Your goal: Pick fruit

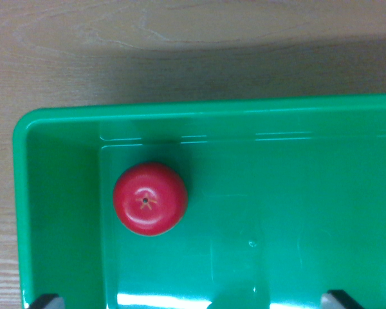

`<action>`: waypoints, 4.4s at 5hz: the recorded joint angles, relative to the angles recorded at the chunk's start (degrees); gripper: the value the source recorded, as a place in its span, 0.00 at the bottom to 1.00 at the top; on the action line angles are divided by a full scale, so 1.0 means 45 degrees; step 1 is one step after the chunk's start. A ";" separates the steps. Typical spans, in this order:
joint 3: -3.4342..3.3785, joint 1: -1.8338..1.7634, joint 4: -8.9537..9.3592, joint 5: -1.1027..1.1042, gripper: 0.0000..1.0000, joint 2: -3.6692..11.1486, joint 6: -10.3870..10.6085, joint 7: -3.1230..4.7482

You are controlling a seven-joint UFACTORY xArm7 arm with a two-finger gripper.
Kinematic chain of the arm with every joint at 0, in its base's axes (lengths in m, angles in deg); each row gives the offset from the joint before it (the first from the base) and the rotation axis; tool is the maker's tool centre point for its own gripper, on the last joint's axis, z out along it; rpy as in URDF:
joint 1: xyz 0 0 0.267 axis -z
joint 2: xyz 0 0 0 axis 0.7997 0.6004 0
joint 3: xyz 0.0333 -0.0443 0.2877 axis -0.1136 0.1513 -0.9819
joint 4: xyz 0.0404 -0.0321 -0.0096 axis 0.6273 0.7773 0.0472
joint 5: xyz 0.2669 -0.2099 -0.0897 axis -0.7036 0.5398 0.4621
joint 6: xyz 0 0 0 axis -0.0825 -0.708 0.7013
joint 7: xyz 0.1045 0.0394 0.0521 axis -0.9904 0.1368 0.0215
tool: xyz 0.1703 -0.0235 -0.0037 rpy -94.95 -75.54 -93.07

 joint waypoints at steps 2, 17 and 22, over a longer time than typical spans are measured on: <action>-0.0047 -0.0068 0.0294 0.0070 0.00 0.0252 0.0515 0.0015; -0.0467 -0.0676 0.2939 0.0702 0.00 0.2521 0.5151 0.0149; -0.0560 -0.0811 0.3522 0.0841 0.00 0.3021 0.6173 0.0179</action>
